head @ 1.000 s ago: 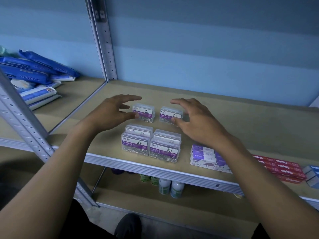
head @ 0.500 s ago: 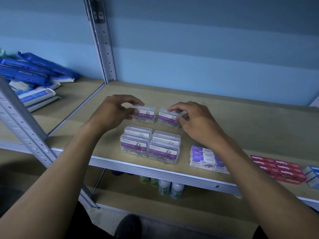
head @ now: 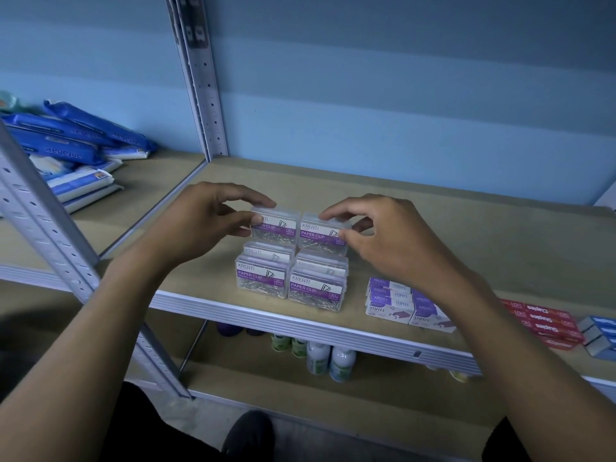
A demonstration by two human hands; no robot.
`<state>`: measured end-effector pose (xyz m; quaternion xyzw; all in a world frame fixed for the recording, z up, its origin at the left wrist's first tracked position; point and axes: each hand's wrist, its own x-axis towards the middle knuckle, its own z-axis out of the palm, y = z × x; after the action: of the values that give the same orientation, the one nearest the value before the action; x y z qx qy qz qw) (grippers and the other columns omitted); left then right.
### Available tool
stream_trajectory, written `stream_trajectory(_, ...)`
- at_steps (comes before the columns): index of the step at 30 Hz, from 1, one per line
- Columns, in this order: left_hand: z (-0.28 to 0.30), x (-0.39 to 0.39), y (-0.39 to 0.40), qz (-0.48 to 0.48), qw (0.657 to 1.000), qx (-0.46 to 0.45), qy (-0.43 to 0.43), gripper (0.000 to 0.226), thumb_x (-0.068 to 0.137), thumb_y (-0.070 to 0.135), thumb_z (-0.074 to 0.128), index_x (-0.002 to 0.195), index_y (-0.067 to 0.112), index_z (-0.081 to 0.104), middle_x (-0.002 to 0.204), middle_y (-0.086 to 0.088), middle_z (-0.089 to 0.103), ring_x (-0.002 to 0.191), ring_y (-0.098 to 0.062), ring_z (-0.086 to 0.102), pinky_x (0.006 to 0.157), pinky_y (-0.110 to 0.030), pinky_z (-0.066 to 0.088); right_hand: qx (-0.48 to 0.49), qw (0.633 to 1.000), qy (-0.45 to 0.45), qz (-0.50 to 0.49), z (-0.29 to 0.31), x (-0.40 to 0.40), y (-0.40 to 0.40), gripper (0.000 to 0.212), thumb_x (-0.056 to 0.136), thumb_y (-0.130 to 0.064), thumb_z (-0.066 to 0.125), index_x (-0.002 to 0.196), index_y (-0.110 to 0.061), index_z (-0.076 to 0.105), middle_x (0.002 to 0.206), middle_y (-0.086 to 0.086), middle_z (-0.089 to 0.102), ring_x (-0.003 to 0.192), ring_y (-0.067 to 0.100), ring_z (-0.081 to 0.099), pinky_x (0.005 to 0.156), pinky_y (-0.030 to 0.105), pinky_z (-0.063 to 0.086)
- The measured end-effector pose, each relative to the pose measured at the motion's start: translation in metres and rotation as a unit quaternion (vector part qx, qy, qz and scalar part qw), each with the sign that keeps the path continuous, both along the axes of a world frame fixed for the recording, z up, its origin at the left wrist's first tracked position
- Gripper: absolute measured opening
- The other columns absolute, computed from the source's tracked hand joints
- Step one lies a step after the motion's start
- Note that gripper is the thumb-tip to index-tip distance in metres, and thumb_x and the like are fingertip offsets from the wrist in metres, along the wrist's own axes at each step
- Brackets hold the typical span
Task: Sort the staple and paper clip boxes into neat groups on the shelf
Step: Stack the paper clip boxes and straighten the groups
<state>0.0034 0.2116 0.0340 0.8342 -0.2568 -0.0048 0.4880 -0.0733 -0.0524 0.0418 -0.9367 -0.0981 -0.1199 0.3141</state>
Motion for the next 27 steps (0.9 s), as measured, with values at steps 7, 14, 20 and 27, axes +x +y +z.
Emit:
stream_trajectory(7, -0.003, -0.006, 0.002, -0.023, 0.999, 0.043, 0.013, 0.025, 0.089, 0.010, 0.067, 0.107, 0.025, 0.075, 0.110, 0.012, 0.073, 0.087, -0.012, 0.074, 0.084, -0.035, 0.060, -0.019, 0.999, 0.030, 0.014, -0.006, -0.009, 0.001, 0.031, 0.093, -0.018, 0.066, 0.112, -0.043, 0.072, 0.114, -0.017, 0.068, 0.088, -0.002, 0.064, 0.077, 0.016, 0.052)
stream_trajectory(14, -0.005, -0.002, 0.004, -0.040, 0.995, 0.083, 0.026, 0.023, 0.091, 0.016, 0.066, 0.107, 0.029, 0.074, 0.114, 0.016, 0.071, 0.092, -0.010, 0.073, 0.085, -0.030, 0.059, -0.049, 0.997, 0.054, 0.020, -0.009, -0.011, 0.003, 0.032, 0.095, -0.017, 0.062, 0.114, -0.041, 0.072, 0.117, -0.014, 0.069, 0.092, -0.006, 0.060, 0.075, 0.013, 0.049)
stream_trajectory(20, -0.008, 0.000, 0.006, -0.047, 0.991, 0.118, 0.034, 0.024, 0.095, 0.028, 0.058, 0.116, 0.035, 0.069, 0.116, 0.018, 0.069, 0.101, -0.007, 0.069, 0.083, -0.027, 0.059, -0.069, 0.995, 0.066, 0.025, -0.006, -0.011, 0.003, 0.023, 0.099, -0.031, 0.057, 0.116, -0.040, 0.070, 0.116, -0.015, 0.069, 0.094, 0.001, 0.063, 0.080, 0.025, 0.055)
stream_trajectory(27, 0.001, -0.009, 0.014, -0.076, 0.979, 0.149, 0.115, 0.057, 0.069, 0.059, 0.075, 0.124, 0.050, 0.059, 0.126, 0.031, 0.059, 0.106, 0.001, 0.065, 0.097, -0.031, 0.048, -0.133, 0.981, 0.128, 0.058, -0.006, -0.019, 0.007, 0.091, 0.062, -0.077, 0.074, 0.141, -0.042, 0.045, 0.131, -0.021, 0.051, 0.114, 0.001, 0.049, 0.093, 0.025, 0.043)
